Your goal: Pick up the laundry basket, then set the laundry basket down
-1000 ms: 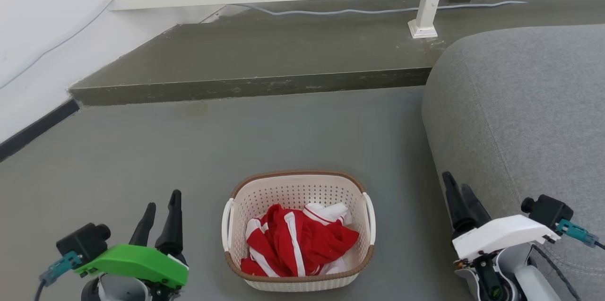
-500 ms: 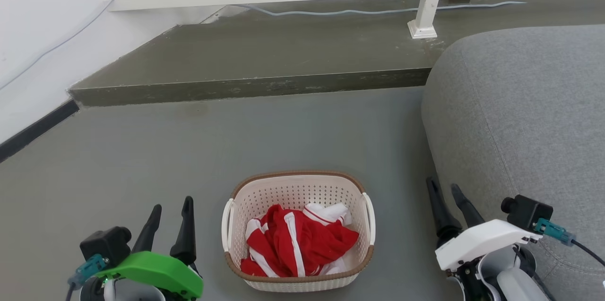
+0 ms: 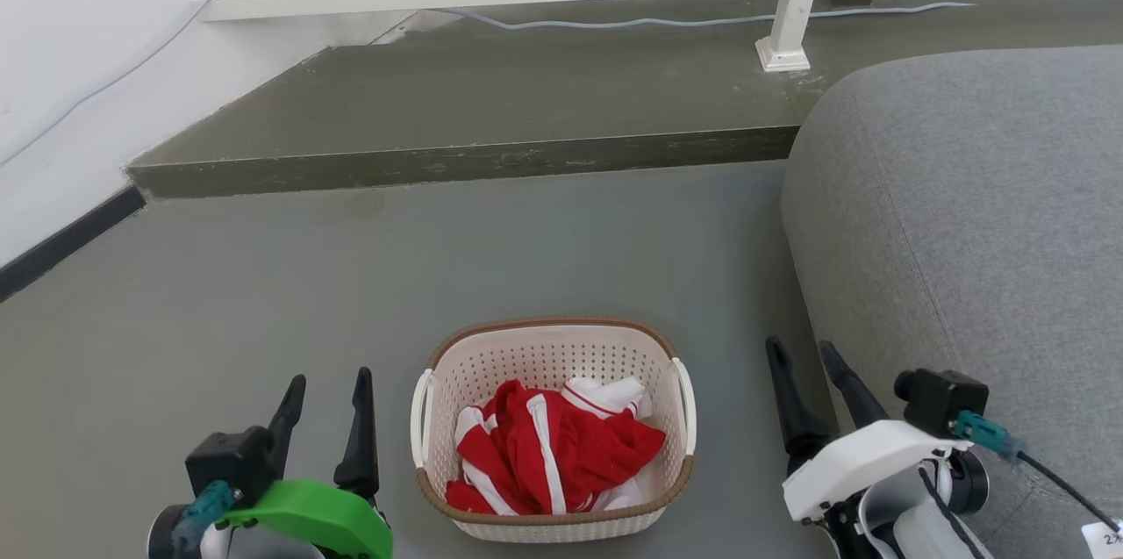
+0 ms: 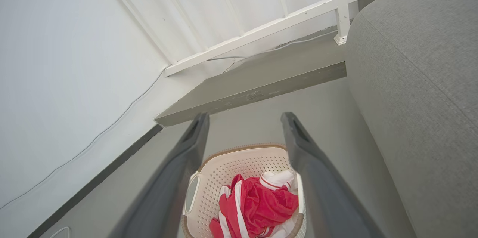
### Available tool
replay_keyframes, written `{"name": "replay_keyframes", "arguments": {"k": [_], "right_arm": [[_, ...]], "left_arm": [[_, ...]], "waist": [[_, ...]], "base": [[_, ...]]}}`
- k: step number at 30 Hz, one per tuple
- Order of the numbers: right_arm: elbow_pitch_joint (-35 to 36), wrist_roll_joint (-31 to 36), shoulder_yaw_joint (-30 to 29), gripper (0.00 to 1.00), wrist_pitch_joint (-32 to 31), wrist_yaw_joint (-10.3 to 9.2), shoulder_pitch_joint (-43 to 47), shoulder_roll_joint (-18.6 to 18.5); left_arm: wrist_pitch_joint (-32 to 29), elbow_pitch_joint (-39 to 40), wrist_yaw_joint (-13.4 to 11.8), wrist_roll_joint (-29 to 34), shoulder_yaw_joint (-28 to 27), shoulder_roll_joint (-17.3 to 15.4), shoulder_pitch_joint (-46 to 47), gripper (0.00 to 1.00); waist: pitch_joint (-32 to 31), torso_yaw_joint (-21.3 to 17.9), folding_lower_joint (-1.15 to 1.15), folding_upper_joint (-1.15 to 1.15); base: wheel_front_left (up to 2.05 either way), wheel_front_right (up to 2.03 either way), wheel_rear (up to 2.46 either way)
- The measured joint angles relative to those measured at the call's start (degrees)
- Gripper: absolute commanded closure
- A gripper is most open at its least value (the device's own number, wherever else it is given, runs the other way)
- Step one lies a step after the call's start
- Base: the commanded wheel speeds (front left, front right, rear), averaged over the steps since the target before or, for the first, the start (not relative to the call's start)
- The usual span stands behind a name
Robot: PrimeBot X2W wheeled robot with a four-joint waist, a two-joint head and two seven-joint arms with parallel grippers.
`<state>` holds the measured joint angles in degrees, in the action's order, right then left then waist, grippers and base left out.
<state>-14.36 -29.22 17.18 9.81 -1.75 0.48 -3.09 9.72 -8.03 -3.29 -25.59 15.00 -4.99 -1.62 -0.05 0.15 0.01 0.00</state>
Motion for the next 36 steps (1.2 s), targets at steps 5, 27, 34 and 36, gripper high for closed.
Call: {"name": "replay_keyframes", "arguments": {"k": [5, 27, 34, 36], "right_arm": [[0.16, 2.77, 0.71, 0.00, 0.78, -0.56, 0.00, -0.01], [1.54, 16.92, 4.78, 0.00, 4.49, -2.42, -0.01, -0.11], [1.66, 17.08, 4.42, 0.00, 4.53, -2.47, -0.01, -0.11], [1.67, 17.08, 4.25, 0.00, 4.53, -2.47, -0.01, -0.11]], "left_arm": [[0.76, 0.42, -0.35, 3.12, 0.34, 0.00, -0.49, 0.00], [4.54, 1.47, -2.82, 14.10, 1.56, 0.25, -2.59, 0.00], [4.54, 1.43, -2.82, 13.56, 0.55, 0.53, -2.78, 0.00], [4.54, 1.42, -2.82, 13.21, 0.33, 0.57, -2.79, 0.00]], "waist": [[0.02, -0.01, 0.00, 0.00], [0.43, -0.03, 0.00, 0.00], [0.57, -0.05, 0.00, 0.00], [0.64, -0.05, 0.00, 0.00]], "base": [[0.00, 0.00, 0.00], [0.00, 0.00, 0.00], [0.00, 0.00, 0.00], [0.00, 0.00, 0.00]]}}
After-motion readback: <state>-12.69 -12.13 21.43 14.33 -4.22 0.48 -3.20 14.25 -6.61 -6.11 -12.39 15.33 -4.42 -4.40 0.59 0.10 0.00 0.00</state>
